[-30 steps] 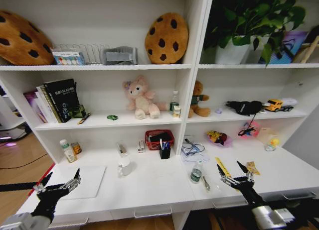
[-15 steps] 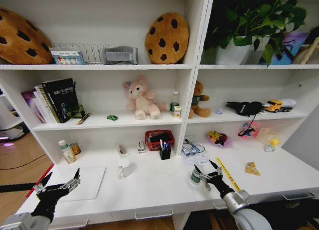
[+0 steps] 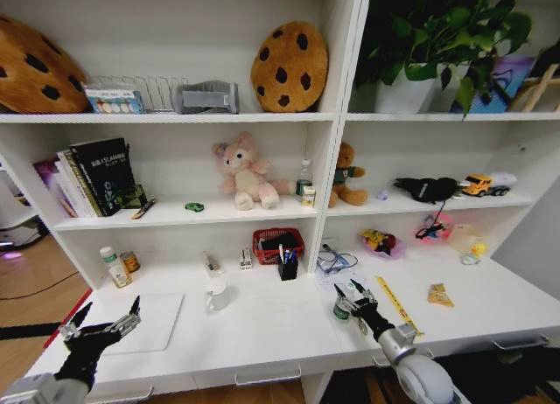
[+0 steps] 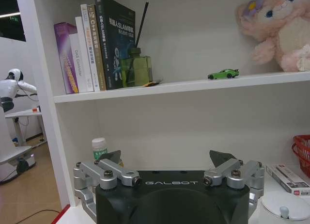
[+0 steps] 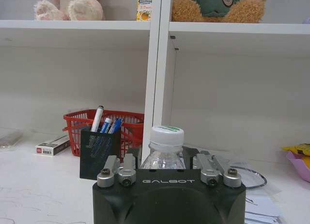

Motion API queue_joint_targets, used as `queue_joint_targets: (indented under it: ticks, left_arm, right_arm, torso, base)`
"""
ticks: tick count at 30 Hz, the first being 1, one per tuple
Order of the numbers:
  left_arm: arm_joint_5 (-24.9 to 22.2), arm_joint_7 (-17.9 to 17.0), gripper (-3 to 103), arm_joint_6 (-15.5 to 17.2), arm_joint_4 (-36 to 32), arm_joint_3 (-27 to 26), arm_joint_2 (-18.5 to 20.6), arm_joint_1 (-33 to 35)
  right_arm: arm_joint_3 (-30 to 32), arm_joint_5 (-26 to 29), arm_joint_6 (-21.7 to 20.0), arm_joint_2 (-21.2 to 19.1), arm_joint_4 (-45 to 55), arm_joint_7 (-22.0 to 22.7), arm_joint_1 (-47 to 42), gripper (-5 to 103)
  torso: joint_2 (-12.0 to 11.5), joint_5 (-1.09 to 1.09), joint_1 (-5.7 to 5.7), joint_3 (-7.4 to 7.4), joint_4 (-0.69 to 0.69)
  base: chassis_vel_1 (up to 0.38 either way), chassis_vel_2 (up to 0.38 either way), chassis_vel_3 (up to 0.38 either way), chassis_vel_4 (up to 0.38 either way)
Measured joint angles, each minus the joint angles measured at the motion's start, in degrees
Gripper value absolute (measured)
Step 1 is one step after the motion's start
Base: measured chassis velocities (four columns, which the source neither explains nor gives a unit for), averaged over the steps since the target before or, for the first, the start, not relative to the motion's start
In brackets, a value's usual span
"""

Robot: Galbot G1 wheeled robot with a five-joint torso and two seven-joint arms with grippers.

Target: Organize the objects on the table.

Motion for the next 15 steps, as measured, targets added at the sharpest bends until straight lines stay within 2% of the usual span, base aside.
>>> queue_joint_targets:
  ticks: [1,3,5,8,13,15]
  left_arm:
    - [0.00,0.00,100,0.00,0.00,0.00,0.00,0.00]
    - [0.00,0.00,100,0.00,0.00,0.00,0.00,0.00]
    - [0.00,0.00,100,0.00,0.00,0.00,0.00,0.00]
    - [0.00,0.00,100,0.00,0.00,0.00,0.00,0.00]
    - [0.00,0.01,100,0.00,0.00,0.00,0.00,0.00]
    - [0.00,0.02,100,0.00,0.00,0.00,0.00,0.00]
  right_arm:
    - [0.20,0.01,0.01,0.09,0.34,0.00,-0.35,44]
    - [0.42,0.03,0.04,0.19,0.63,-0.01,-0.71,44]
    - [1.01,0.12,0.16,0.42,1.26,-0.03,-1.63,33]
    - [1.92,0.35,0.61,0.66,2.50,-0.16,-3.21,28]
    - [4.06,0.74,1.06,0.89,7.18,0.09,-7.31,27]
    - [6.68,0.84,1.74,1.48,12.30,-0.54,-12.28,27]
  torso:
    - [0.00,0.00,0.00,0.00,0.00]
    - [0.00,0.00,0.00,0.00,0.01]
    - [0.00,0.00,0.00,0.00,0.00]
    - [0.00,0.01,0.00,0.00,0.00]
    - [0.00,0.01,0.00,0.00,0.01]
    - [0.00,0.00,0.00,0.00,0.01]
  base:
    - [0.000,0.000,0.000,0.000]
    - [0.000,0.000,0.000,0.000]
    - [0.000,0.000,0.000,0.000]
    - [0.000,0.000,0.000,0.000]
    - [0.000,0.000,0.000,0.000]
    - [0.000,0.000,0.000,0.000]
